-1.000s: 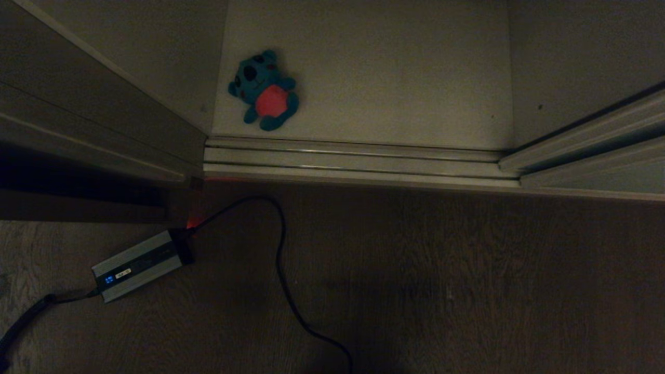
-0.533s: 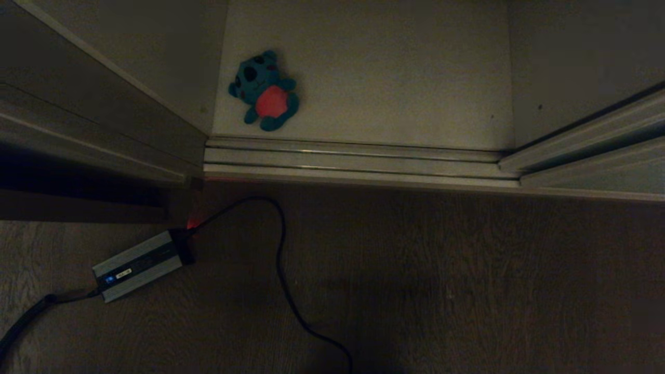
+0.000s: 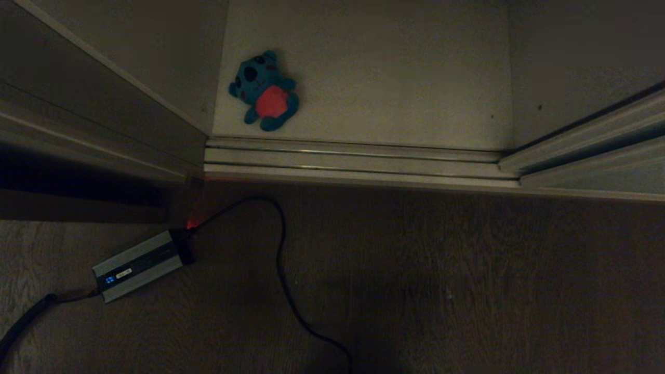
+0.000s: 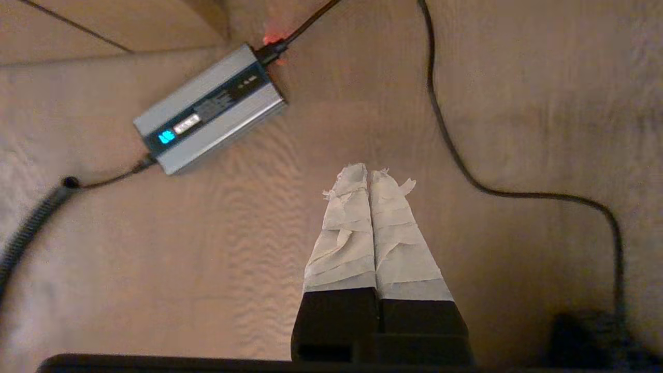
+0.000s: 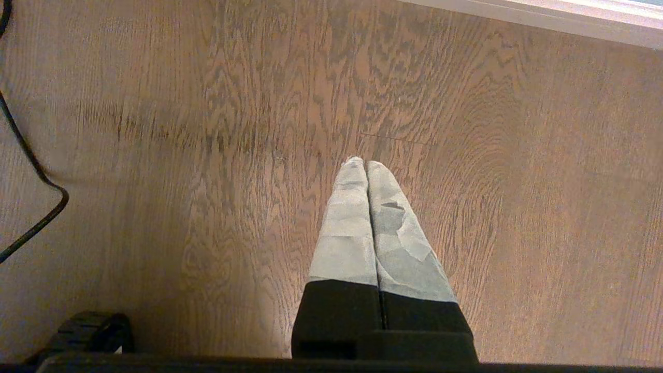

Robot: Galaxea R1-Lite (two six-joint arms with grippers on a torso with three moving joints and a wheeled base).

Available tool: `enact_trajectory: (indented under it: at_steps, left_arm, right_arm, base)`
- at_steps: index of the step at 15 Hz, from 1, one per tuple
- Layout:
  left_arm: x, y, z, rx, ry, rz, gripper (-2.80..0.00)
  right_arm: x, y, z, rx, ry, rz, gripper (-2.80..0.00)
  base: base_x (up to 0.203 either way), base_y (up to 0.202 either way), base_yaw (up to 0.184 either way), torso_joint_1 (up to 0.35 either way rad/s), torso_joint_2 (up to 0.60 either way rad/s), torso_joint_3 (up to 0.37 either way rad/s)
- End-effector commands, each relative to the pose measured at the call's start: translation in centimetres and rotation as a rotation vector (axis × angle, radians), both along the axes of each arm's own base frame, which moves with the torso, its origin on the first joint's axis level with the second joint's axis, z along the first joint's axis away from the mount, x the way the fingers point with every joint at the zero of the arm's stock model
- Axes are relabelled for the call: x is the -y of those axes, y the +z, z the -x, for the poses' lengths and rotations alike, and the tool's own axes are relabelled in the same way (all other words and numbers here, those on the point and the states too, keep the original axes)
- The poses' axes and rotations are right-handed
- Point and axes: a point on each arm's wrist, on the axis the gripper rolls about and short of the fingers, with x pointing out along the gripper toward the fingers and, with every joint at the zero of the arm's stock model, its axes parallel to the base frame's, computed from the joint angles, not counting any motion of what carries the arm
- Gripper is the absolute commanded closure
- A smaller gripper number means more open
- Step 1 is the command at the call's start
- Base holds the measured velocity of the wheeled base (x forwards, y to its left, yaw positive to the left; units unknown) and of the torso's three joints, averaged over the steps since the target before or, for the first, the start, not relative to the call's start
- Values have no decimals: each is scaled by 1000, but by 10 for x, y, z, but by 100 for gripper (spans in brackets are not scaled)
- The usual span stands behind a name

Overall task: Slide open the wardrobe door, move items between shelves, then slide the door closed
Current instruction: Place the green doll on the lower shelf

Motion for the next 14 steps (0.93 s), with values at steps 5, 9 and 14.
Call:
enact_trajectory:
  at_steps: [5, 9, 14]
  left_arm:
    - [0, -4, -1, -13, 13, 29, 0]
    - [0, -4, -1, -12, 19, 71, 0]
    - [-1, -4, -1, -15, 32, 85, 0]
  right_arm:
    - [0, -1, 0, -3, 0, 1, 0]
    - [0, -1, 0, -3, 0, 1, 0]
    - [0, -1, 0, -3, 0, 1, 0]
  base:
    - [0, 0, 0, 0, 0, 0]
    - [0, 0, 0, 0, 0, 0]
    - [0, 0, 0, 0, 0, 0]
